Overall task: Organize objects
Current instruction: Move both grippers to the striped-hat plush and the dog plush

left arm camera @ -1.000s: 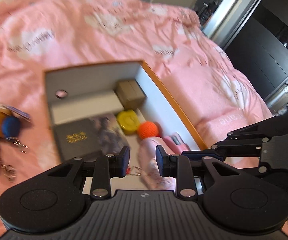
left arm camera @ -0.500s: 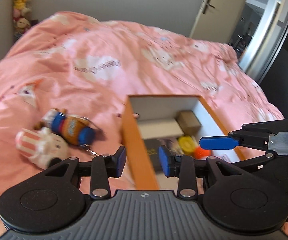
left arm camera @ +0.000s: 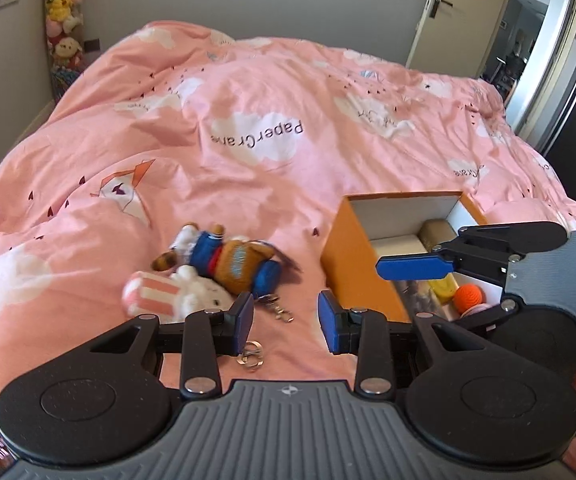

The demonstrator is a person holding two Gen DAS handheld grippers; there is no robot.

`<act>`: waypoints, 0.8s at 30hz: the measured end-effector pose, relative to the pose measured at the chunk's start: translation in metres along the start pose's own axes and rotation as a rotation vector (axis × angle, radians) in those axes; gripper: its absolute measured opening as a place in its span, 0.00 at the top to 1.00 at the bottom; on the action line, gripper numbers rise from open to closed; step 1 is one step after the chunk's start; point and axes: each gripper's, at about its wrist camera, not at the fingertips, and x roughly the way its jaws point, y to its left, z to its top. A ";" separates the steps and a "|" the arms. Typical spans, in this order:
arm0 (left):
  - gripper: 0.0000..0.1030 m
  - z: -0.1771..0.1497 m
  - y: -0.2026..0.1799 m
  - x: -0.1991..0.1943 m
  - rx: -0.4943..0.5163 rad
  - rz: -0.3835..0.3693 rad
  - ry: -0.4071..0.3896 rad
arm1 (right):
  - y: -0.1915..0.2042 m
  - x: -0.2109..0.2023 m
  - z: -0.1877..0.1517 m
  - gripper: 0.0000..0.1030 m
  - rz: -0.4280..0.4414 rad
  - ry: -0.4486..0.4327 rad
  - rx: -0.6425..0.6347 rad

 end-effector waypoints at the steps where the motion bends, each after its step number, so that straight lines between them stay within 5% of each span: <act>1: 0.61 0.003 0.009 0.000 -0.004 -0.016 0.011 | 0.000 0.005 0.003 0.38 0.008 0.003 0.016; 11: 0.55 0.017 0.082 0.026 -0.122 -0.002 0.134 | -0.014 0.064 0.025 0.50 0.025 0.088 0.054; 19: 0.50 -0.008 0.108 0.052 -0.503 0.060 0.190 | -0.011 0.106 0.036 0.54 0.040 0.124 -0.078; 24: 0.48 -0.020 0.097 0.073 -0.635 0.094 0.169 | -0.008 0.127 0.046 0.56 0.038 0.135 -0.227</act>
